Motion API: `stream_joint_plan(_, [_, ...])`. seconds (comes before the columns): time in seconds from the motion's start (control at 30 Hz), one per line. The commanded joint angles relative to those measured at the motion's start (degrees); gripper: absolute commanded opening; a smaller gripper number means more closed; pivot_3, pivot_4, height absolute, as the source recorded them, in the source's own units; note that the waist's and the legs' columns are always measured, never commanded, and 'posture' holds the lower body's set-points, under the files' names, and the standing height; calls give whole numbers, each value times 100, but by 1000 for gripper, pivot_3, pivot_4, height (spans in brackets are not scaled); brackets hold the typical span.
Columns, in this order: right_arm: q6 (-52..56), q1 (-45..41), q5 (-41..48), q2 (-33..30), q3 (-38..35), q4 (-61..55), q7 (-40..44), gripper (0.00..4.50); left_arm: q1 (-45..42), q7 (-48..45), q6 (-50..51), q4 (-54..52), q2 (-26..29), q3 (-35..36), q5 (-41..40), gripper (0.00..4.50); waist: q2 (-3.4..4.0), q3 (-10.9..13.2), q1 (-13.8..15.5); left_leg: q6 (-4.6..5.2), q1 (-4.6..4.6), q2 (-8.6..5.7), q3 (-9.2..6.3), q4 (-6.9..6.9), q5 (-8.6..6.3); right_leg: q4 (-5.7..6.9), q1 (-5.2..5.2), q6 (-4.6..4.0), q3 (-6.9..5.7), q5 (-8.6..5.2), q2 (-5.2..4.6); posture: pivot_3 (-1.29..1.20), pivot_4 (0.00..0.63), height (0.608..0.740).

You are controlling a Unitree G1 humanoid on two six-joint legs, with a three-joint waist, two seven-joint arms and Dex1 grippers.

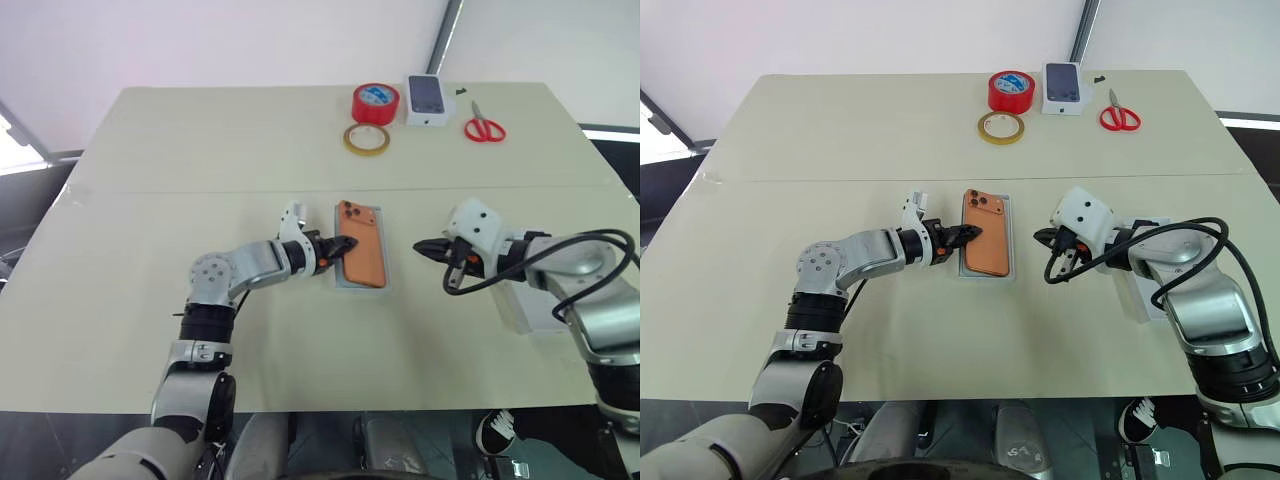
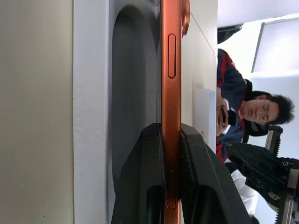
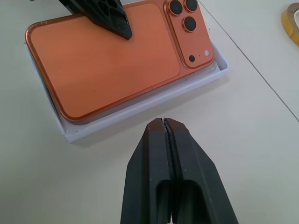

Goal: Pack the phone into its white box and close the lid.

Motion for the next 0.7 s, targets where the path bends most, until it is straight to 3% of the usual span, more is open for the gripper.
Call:
stream_joint_plan(0.03, [-47,1,109,-82,-117,-205,-80,0,-240,-202,68,-25,-69,122,165,10,0,0,0,0,0,0,0,0,0,0,0,0,0,0,0,0,150,740])
stream_joint_plan(0.13, [-42,19,139,-105,-113,-216,-112,0,-286,-267,137,18,-119,193,283,10,-1,0,0,0,0,0,1,0,0,0,1,0,0,0,0,0,150,740])
stream_joint_plan(0.17, [-50,40,131,-118,-109,-217,-125,0,-298,-298,169,24,-127,213,315,957,-1,0,1,0,0,0,1,0,0,0,1,0,0,0,0,0,150,740])
stream_joint_plan(0.4, [-52,144,141,-137,-79,-249,-188,0,-280,-310,441,-170,-94,465,270,4015,-1,0,-10,0,1,0,0,2,0,1,2,1,-1,0,0,0,150,740])
stream_joint_plan(0.7, [-110,24,103,-100,55,-114,-236,0,-207,-497,1024,-1070,493,487,257,4015,-2,1,-6,0,1,1,0,1,0,1,1,1,0,0,1,0,150,740])
